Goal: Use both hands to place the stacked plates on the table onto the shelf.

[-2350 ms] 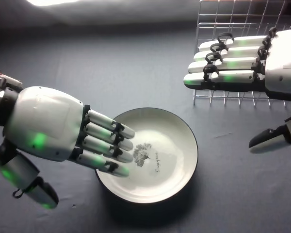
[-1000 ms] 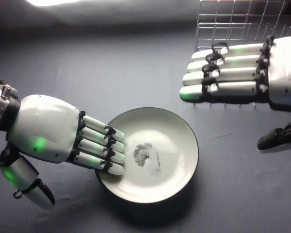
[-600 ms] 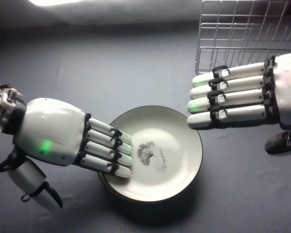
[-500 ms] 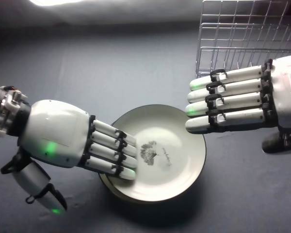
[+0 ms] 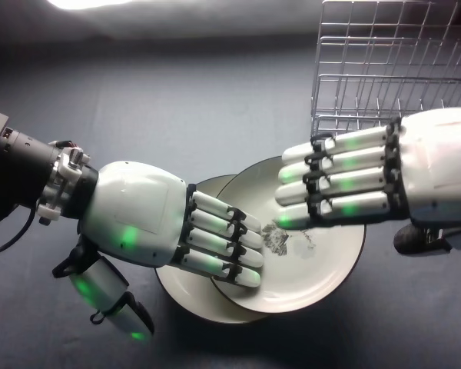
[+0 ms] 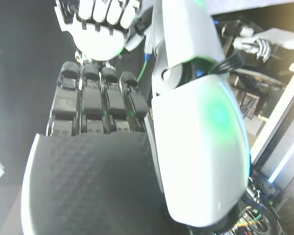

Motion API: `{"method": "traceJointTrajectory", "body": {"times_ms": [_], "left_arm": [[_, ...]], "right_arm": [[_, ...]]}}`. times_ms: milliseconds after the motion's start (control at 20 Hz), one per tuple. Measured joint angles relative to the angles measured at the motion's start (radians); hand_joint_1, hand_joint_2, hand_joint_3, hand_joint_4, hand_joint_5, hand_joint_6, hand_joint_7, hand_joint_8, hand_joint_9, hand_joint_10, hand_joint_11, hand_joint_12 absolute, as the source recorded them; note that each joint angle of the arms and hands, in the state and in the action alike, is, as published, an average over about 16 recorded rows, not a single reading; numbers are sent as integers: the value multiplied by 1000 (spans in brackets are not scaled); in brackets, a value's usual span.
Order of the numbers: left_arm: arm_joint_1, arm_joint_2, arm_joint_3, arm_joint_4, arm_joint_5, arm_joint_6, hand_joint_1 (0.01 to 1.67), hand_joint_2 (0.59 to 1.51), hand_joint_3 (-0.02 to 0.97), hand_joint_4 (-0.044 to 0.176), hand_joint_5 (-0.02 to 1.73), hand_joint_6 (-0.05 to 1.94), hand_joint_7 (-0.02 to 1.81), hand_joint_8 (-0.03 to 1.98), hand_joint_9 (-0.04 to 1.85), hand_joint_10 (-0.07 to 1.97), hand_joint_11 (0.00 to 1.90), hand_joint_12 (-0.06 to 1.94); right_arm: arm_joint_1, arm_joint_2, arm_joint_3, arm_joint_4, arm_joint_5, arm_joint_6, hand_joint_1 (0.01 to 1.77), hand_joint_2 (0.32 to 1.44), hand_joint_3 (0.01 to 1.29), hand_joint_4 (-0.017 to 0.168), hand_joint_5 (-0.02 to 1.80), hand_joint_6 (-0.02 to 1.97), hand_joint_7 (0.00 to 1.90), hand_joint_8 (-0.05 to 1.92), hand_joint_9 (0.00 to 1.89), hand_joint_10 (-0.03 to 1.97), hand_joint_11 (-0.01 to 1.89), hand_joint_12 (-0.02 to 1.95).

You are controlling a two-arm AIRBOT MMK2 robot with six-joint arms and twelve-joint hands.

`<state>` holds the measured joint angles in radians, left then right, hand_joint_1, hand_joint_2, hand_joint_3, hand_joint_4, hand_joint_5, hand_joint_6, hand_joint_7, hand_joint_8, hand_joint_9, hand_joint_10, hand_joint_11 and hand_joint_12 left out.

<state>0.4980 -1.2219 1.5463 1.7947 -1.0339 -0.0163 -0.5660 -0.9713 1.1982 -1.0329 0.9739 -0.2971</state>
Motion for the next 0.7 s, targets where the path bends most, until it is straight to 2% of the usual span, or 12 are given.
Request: {"method": "traceJointTrajectory", "body": {"times_ms": [700], "left_arm": [[-30,-50,2,0,30,-26,14,1185,21,-5,-11,-13,-17,-24,-20,-19,14,5]], "right_arm": [[-53,-67,42,-6,-70,6,1468,1018,16,0,20,23,13,13,20,9,20,0]]}}
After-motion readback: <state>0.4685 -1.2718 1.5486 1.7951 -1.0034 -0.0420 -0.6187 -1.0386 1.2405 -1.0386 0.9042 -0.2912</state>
